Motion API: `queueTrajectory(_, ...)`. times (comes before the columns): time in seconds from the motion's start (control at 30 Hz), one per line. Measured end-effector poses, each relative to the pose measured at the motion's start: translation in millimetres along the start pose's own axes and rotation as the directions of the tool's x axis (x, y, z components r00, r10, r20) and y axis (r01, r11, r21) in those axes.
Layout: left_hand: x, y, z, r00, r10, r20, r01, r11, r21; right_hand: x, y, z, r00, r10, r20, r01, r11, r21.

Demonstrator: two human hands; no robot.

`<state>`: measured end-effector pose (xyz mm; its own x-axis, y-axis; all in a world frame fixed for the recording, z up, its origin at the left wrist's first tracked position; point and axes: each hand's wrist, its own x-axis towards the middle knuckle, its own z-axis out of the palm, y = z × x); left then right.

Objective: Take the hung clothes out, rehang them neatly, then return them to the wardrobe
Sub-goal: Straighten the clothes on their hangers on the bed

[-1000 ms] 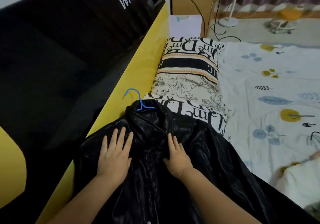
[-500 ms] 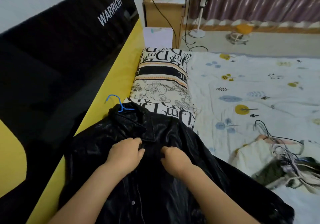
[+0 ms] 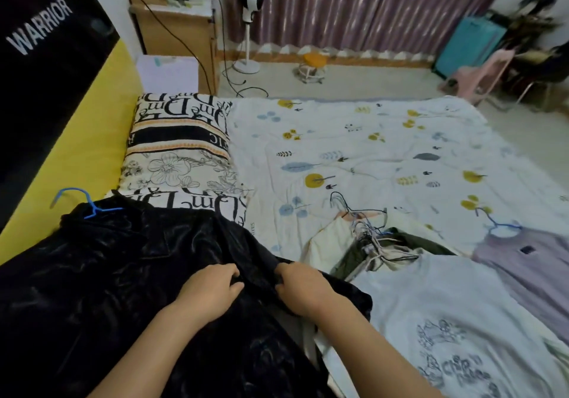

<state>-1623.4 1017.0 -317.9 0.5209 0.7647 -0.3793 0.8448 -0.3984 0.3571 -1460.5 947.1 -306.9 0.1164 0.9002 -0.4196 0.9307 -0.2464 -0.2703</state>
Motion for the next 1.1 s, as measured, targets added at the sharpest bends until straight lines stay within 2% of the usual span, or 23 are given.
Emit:
queueTrajectory(0.23, 26, 85, 44, 0.99, 0.101, 0.099, -0.104, 0.994, 0.017, -31, 111, 5, 0.979, 0.201, 0.02, -0.202, 0.978, 0.049)
queueTrajectory(0.53, 68, 200, 134, 0.985, 0.09, 0.148, -0.086, 0.996, -0.03, -40, 287, 15, 0.944, 0.331, -0.016, -0.331, 0.943, -0.024)
queueTrajectory(0.73, 111, 254, 197, 0.994, 0.01, 0.106, -0.007, 1.0, -0.028, -29, 391, 26, 0.911, 0.406, -0.076, -0.41, 0.91, -0.057)
queueTrajectory(0.9, 149, 276, 241, 1.0, -0.008, 0.02, 0.007, 0.998, 0.065, -3, 446, 36, 0.904, 0.416, -0.098, -0.42, 0.907, -0.031)
queueTrajectory(1.1, 181, 285, 269, 0.976, -0.217, -0.016, 0.214, 0.95, 0.227, 25, 477, 50, 0.92, 0.38, -0.1, -0.389, 0.916, -0.096)
